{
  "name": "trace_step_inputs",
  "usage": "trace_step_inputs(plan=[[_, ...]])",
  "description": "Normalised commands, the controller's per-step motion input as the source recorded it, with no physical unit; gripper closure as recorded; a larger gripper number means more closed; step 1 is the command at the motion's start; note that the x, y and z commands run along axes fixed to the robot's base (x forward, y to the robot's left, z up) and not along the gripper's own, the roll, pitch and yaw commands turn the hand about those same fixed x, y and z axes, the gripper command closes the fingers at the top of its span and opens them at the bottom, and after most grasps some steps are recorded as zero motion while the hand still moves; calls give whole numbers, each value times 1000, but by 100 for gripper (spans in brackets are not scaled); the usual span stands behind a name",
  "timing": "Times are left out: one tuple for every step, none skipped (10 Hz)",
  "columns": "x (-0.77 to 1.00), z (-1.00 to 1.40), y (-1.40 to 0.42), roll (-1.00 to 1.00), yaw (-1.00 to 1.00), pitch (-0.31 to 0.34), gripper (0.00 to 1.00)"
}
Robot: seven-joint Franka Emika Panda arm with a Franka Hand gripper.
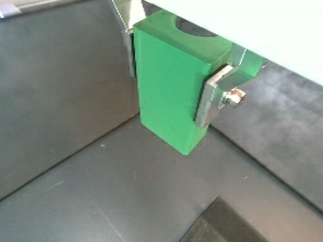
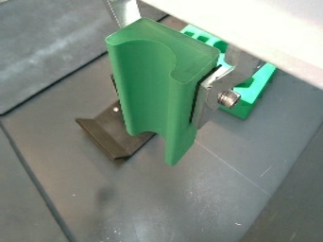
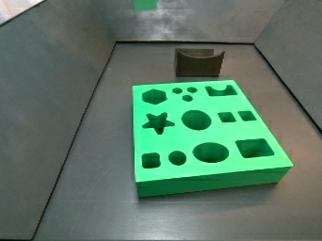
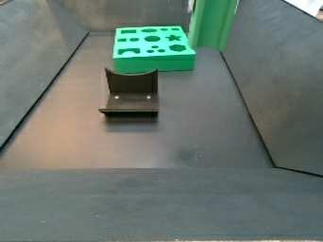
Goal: Pick up the arch object. Move up. Place the arch object on the fixture. Regrasp the arch object. Rotate the arch object. Move to above the board. Insert the arch object.
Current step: Move to above the board.
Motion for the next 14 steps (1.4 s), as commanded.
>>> trace_step_inputs(plan=[[9, 923, 29, 83, 16, 72, 100], [12, 642, 12, 71, 10, 76, 100], [11, 529, 7, 67, 6, 79, 100], [11, 308, 4, 61, 2, 81, 100], [168, 151, -1000, -264, -236, 513, 100], [173, 138, -1000, -263, -218, 498, 100], [193, 152, -1000, -184, -94, 424, 100], [200, 146, -1000, -144, -51, 330, 100], [201, 144, -1000, -92, -30, 265, 100], [205, 151, -1000, -38, -8, 152, 100], [209, 152, -1000, -46, -2, 128, 100], [221, 153, -1000, -7, 8, 117, 100], [234, 157, -1000, -19, 5, 117, 100], [249, 161, -1000, 5, 7, 128, 100]])
